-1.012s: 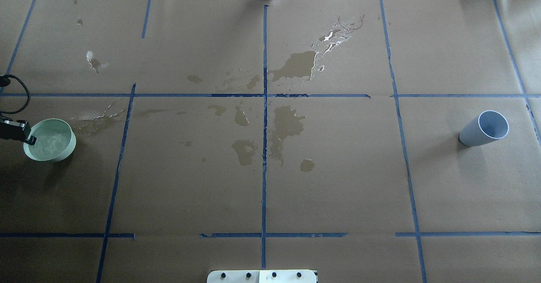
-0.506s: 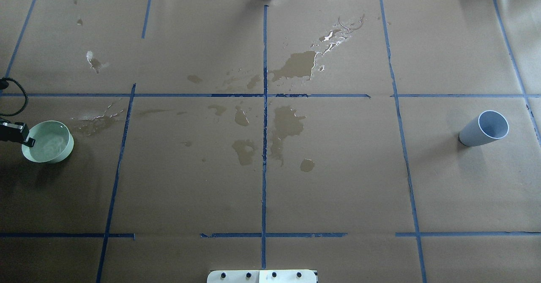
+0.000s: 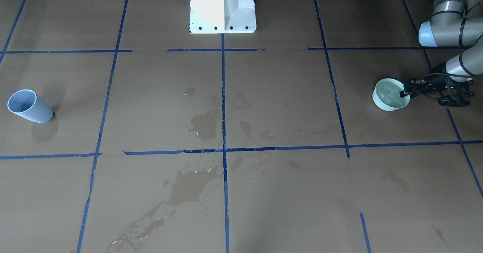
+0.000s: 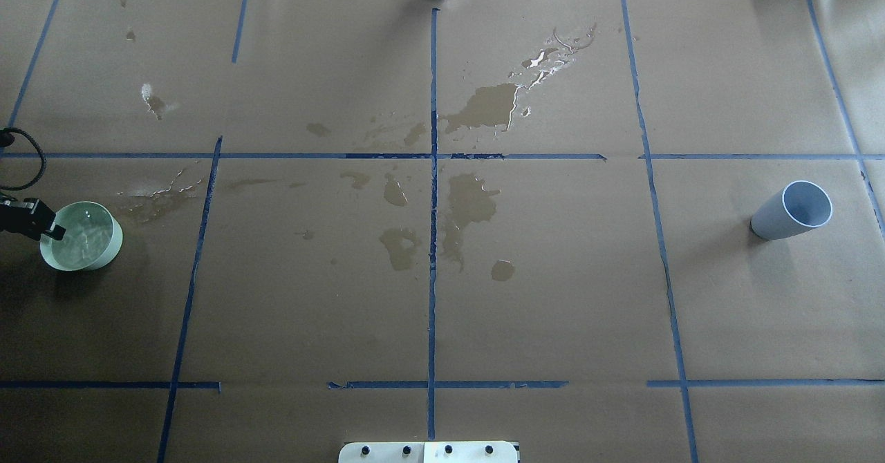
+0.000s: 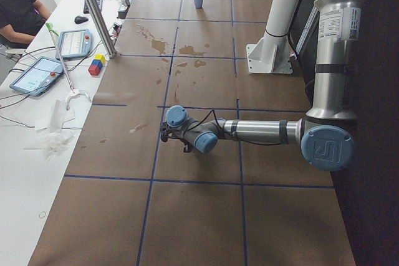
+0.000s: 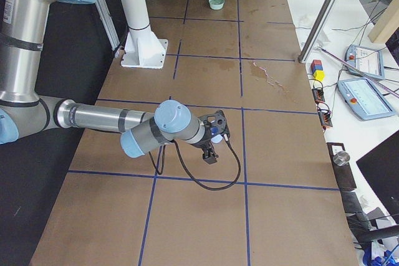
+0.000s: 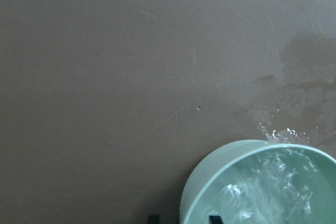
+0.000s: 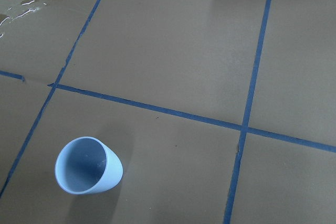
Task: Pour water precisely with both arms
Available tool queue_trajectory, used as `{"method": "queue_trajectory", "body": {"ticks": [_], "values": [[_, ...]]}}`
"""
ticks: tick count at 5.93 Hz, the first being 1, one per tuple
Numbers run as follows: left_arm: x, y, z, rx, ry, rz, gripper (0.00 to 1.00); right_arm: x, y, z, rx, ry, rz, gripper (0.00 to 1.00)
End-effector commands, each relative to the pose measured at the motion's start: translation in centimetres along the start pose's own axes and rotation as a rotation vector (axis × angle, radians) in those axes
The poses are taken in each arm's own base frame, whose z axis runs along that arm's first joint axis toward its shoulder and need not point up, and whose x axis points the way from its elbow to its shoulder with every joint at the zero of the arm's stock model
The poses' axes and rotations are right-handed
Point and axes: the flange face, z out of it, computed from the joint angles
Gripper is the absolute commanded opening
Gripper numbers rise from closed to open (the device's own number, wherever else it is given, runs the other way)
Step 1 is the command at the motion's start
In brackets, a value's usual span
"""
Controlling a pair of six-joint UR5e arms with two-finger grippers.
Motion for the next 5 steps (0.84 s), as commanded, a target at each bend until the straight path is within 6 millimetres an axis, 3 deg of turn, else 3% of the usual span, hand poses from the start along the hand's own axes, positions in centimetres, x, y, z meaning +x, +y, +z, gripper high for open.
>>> {"method": "queue_trajectory", "body": {"ticks": [1,2,3,4,5], "values": [[0.5,-0.4,-2.3,0.031,0.036,0.006,1.0,-0.3,-0.1,0.5,-0.012,-0.006,-0.005,1.0],[1.1,-0.9,-6.0,0.102,0.046,0.01,1.0,-0.2,0.1,0.7,-0.027,-0.007,0.01,1.0],[0.7,-1.5,-11.6,0.218,0.055,0.013,1.0,-0.2,0.3,1.5,-0.062,-0.009,0.032,1.0],[0.7,-1.4,-14.1,0.265,0.053,0.053,1.0,0.0,0.1,1.8,-0.082,0.0,0.049,1.0],[-2.1,-0.7,-15.2,0.276,0.02,0.094,1.0,0.7,0.0,2.4,-0.122,0.04,0.016,1.0]]}}
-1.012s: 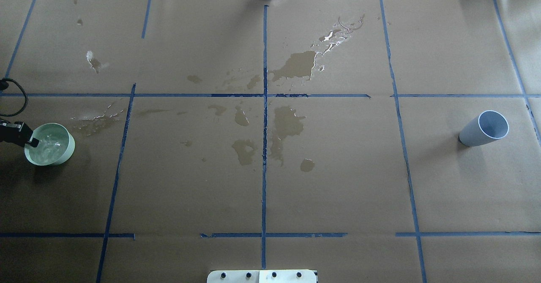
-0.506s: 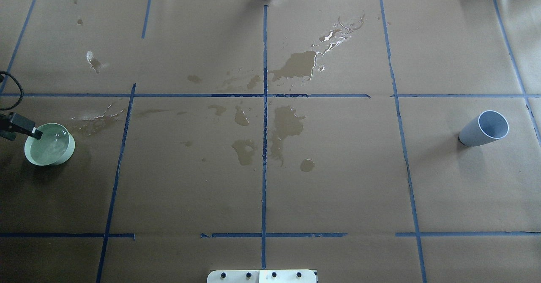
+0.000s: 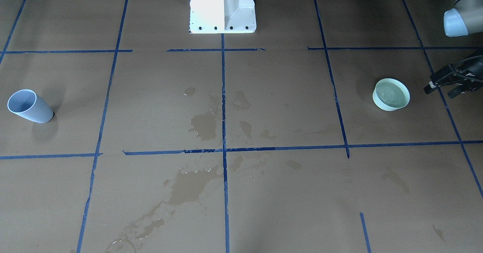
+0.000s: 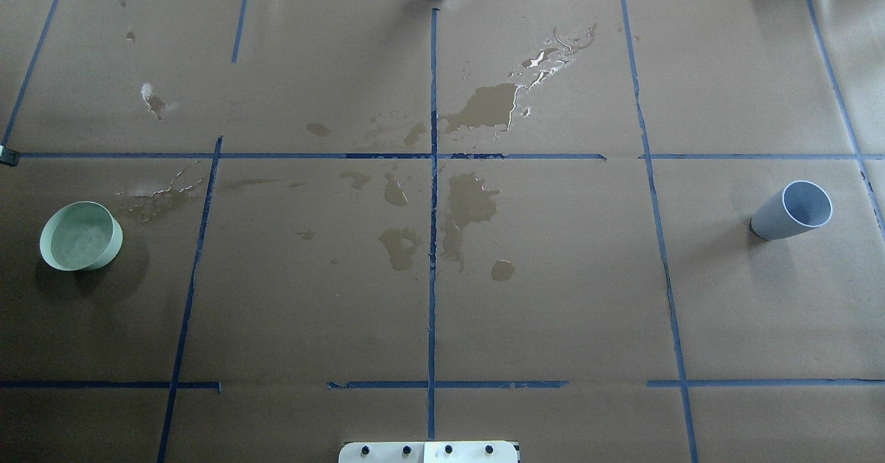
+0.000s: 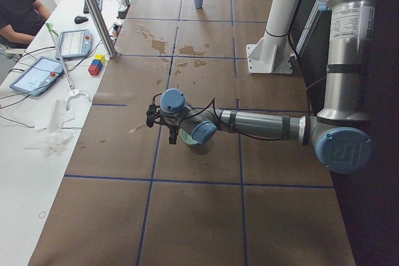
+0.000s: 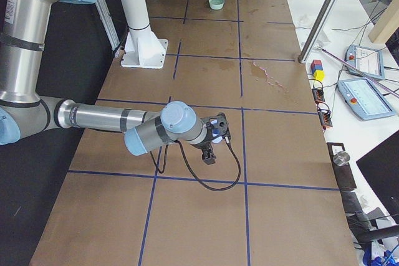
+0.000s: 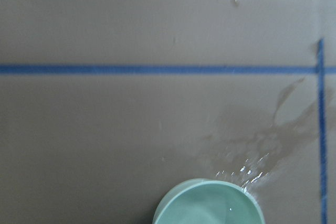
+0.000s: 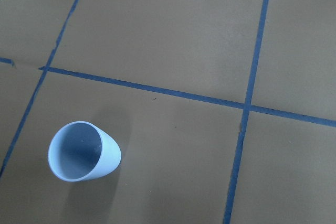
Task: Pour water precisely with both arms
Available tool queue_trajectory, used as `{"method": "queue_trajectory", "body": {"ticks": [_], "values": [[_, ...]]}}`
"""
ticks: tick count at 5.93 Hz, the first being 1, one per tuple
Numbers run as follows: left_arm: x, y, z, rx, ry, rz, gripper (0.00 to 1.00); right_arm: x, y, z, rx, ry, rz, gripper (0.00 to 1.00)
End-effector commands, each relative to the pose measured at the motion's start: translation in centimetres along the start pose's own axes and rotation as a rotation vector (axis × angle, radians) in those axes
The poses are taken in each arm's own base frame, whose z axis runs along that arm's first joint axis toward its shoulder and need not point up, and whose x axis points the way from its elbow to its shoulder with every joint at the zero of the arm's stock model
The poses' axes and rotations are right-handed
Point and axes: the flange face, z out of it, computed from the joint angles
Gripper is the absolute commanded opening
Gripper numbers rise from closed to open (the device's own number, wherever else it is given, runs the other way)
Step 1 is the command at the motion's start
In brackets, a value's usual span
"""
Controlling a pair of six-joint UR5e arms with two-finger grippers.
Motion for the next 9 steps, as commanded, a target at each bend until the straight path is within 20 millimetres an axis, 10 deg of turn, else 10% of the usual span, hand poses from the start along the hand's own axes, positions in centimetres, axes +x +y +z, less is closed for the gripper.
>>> {"method": "queue_trajectory", "body": {"ticks": [1,3,9], "values": [[-5.7,0.2,-4.4,0.012,-0.075,0.095,1.0,0.8,-2.8,0.7,-0.117,0.058,-0.057,1.0],[-12.0,1.2,-9.5,-0.044,-0.143,0.059,1.0,0.1,-4.6,1.4,-0.257,0.073,-0.087,1.0],[-13.5,2.7,-9.2,-0.159,-0.204,0.031,1.0,-1.2,-1.4,2.6,-0.321,0.094,-0.131,1.0]]}}
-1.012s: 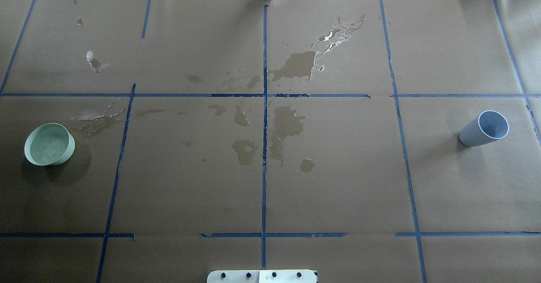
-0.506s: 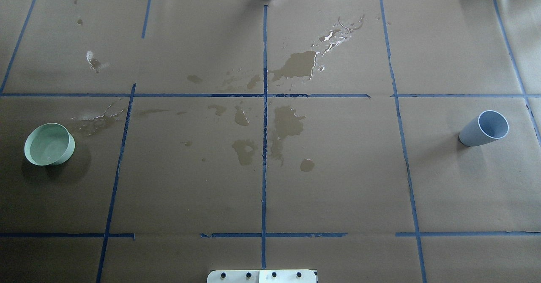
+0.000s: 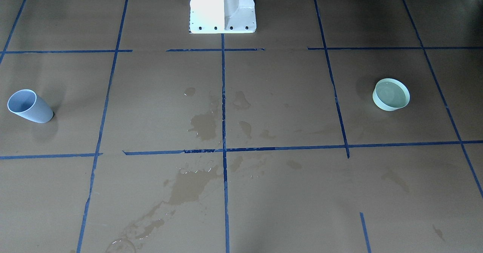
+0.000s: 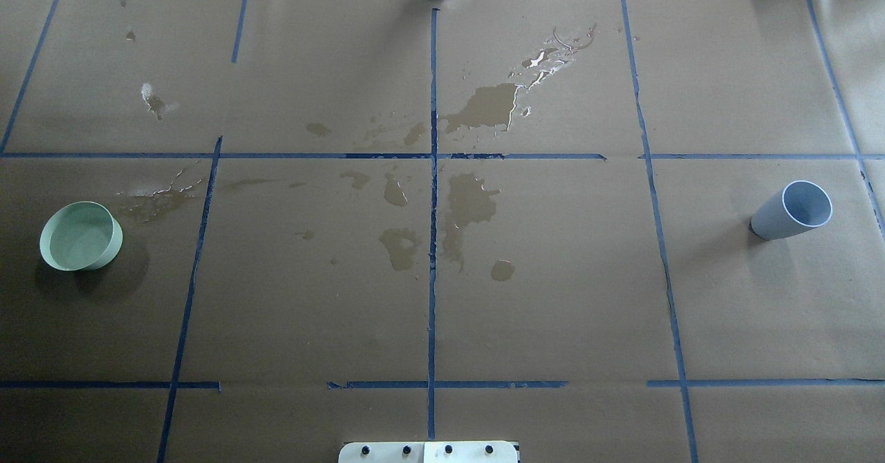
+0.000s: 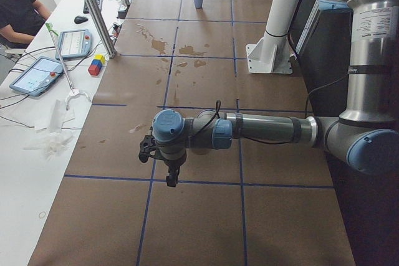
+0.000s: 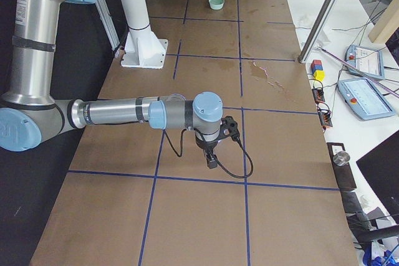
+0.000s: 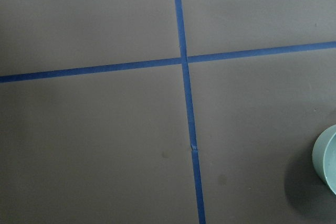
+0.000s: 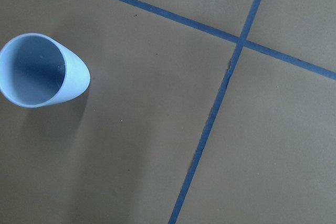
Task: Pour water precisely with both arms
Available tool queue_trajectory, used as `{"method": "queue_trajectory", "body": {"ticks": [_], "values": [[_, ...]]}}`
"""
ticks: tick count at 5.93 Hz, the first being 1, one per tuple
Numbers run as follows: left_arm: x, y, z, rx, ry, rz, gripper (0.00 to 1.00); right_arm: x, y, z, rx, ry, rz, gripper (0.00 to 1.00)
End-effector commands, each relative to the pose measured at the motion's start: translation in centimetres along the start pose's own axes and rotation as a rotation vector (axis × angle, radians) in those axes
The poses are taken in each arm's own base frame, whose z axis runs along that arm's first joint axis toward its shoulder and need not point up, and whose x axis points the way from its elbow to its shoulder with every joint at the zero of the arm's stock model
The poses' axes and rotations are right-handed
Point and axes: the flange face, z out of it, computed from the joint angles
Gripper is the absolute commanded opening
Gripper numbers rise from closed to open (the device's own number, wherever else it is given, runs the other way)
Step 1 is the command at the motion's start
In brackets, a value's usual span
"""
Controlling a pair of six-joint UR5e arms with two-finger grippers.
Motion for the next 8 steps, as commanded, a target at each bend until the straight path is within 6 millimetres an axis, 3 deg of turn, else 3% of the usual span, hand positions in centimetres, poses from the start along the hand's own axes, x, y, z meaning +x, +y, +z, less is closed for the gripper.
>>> {"method": "queue_trajectory", "body": {"ticks": [1,3,4,8], "values": [[0.0,0.3,0.1,-0.021,0.005,0.006,1.0,-0.2,0.9,0.0,-0.002,0.001,0.013,1.0],[0.9,0.7,-0.6,-0.035,0.003,-0.007,1.0,-0.1,1.2,0.1,-0.006,0.005,0.017,1.0],[1.1,2.7,-0.3,-0.043,0.001,-0.008,1.0,0.0,1.5,0.2,-0.01,0.004,0.021,1.0],[2.1,2.9,-0.9,-0.03,0.01,0.009,1.0,0.2,1.5,0.5,-0.014,0.005,0.025,1.0]]}}
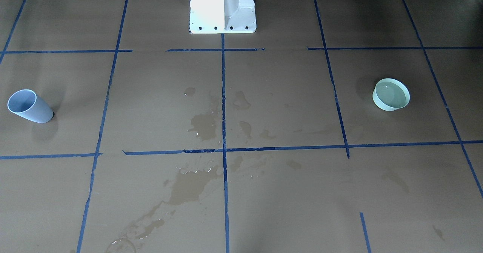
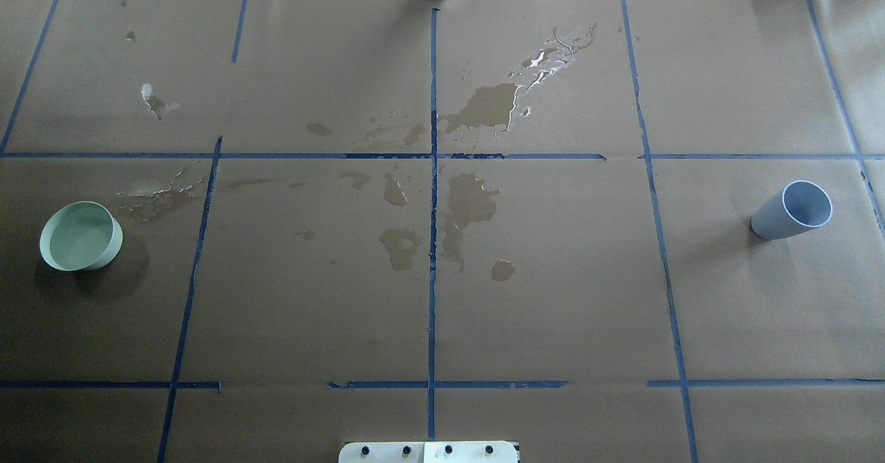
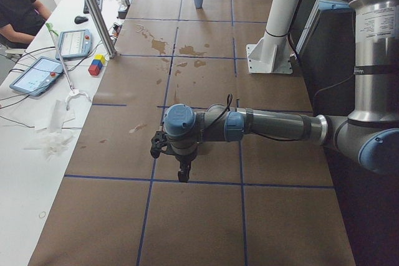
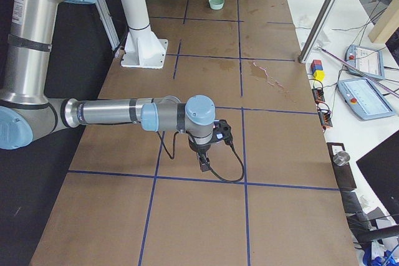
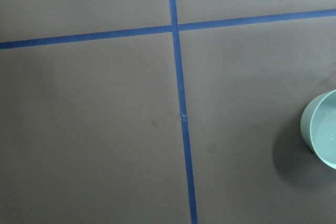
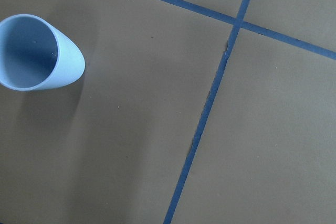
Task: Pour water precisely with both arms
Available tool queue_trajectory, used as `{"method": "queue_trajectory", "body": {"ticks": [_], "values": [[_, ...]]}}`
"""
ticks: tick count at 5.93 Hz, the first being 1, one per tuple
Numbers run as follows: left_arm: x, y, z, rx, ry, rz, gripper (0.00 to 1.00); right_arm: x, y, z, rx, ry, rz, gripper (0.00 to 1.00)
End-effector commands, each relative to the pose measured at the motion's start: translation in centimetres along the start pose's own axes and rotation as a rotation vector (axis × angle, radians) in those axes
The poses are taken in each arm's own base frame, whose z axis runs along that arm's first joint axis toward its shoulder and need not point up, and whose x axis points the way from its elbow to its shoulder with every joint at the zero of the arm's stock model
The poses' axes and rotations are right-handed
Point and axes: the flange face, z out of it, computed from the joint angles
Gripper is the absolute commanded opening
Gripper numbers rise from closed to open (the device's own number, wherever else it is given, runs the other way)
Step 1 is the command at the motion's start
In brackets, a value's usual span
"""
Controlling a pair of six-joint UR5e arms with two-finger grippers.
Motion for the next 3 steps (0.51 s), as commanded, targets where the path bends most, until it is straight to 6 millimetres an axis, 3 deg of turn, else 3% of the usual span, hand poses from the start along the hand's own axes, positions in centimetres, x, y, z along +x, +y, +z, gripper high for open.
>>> {"method": "queue_trajectory", "body": {"ticks": [1,3], "values": [[-0.41,1.21,0.62,-0.017,0.001,-0.014,1.0,0.03,0.07,0.04,-0.001,0.001,0.003,1.0],[-0.33,1.32,0.66,-0.018,0.002,-0.013,1.0,0.56,0.41,0.68,-0.014,-0.006,0.02,1.0]]}}
